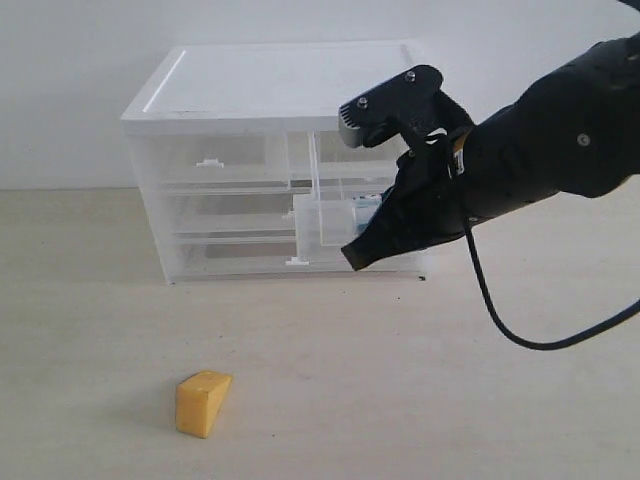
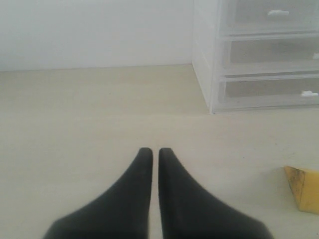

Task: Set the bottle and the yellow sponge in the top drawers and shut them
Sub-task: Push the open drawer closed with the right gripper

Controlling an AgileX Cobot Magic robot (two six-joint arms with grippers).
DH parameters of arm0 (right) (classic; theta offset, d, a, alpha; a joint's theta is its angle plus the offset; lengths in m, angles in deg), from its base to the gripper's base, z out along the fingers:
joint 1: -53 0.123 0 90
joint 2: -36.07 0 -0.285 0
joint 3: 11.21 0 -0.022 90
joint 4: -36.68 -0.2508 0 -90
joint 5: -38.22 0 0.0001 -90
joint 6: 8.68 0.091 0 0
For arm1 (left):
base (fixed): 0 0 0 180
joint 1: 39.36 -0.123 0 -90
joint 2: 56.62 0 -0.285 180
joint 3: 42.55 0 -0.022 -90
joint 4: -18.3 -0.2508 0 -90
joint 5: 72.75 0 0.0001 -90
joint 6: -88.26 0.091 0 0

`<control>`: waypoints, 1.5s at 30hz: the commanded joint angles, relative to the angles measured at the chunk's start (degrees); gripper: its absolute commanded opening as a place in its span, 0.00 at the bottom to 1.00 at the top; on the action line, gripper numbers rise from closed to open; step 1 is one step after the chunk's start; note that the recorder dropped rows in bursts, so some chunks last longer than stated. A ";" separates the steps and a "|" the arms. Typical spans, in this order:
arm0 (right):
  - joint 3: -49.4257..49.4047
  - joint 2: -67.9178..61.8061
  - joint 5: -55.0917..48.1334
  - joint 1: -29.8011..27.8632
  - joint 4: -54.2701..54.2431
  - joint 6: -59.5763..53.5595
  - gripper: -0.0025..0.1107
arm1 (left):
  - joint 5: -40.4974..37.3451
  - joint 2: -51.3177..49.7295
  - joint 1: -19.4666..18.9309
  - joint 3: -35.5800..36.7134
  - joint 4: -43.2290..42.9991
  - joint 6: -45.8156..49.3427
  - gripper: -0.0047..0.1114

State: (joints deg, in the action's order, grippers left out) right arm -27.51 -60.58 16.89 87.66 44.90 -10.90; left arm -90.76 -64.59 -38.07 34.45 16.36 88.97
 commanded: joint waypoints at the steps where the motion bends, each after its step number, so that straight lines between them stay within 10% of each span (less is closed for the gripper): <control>1: -0.15 0.13 5.53 -1.48 1.17 1.23 0.02 | 0.27 0.18 -0.12 0.22 0.41 0.21 0.08; 45: 13.06 -17.82 24.18 -4.45 1.28 -2.58 0.02 | 0.27 0.18 -0.12 0.22 0.41 0.21 0.08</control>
State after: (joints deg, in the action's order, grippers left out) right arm -16.78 -77.16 40.04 83.65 45.74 -12.12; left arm -90.76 -64.59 -38.07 34.45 16.36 88.97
